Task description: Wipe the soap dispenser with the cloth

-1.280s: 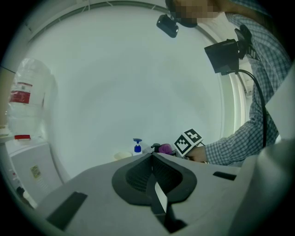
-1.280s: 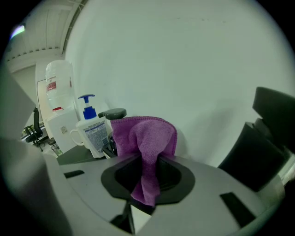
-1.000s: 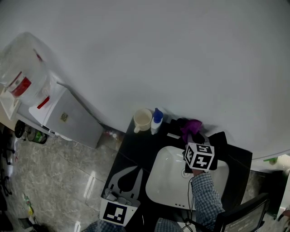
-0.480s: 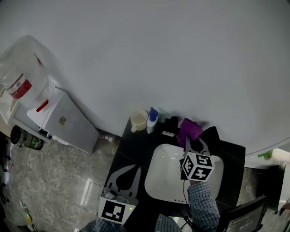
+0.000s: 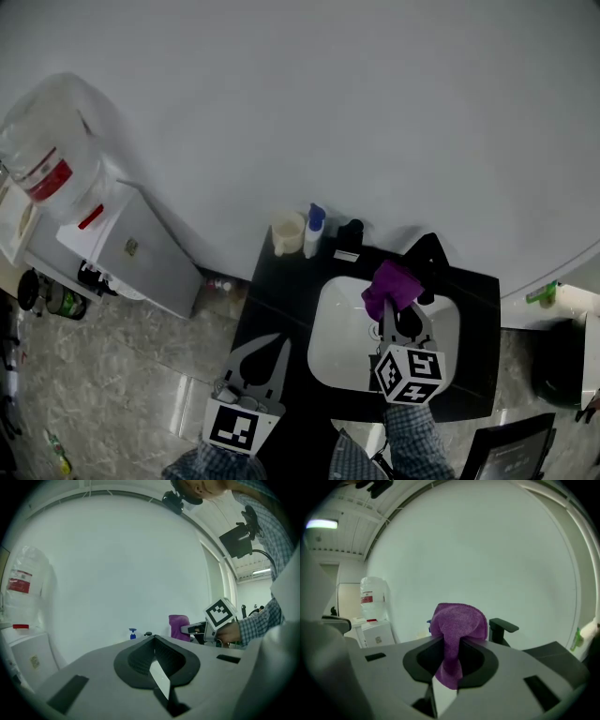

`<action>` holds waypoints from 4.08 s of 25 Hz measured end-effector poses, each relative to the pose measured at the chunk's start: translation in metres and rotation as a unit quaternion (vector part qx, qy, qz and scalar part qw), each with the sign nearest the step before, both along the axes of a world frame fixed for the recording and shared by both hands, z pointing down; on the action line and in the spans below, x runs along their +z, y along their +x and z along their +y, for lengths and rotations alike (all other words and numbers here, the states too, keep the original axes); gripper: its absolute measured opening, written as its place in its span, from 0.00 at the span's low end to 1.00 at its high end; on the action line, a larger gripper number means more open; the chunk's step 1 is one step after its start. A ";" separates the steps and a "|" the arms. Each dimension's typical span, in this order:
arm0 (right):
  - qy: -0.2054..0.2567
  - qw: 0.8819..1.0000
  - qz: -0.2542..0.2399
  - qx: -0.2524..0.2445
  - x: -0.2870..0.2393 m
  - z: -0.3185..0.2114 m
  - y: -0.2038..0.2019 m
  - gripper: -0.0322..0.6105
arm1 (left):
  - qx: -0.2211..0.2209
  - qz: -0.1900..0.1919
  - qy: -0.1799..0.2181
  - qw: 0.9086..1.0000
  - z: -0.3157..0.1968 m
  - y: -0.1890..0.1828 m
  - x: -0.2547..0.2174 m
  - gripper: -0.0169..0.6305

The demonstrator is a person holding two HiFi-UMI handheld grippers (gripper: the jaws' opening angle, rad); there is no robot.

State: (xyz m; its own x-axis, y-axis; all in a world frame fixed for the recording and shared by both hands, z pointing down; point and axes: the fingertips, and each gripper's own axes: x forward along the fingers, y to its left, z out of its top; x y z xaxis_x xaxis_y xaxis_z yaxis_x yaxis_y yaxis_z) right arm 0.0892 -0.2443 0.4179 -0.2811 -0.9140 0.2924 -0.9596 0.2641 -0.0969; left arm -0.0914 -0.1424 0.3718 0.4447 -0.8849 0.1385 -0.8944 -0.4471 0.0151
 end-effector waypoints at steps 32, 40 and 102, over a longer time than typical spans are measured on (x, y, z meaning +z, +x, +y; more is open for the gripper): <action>0.086 0.995 0.041 -0.025 -0.053 0.238 0.023 0.17 | 0.058 -0.010 0.029 0.998 0.171 0.069 -0.022 0.03; 0.093 0.995 0.036 -0.028 -0.045 0.338 0.047 0.17 | 0.042 -0.006 0.037 0.998 0.264 0.092 -0.021 0.03; 0.101 0.994 0.029 -0.035 -0.077 0.448 -0.018 0.17 | 0.075 0.011 0.051 0.996 0.362 0.055 -0.046 0.03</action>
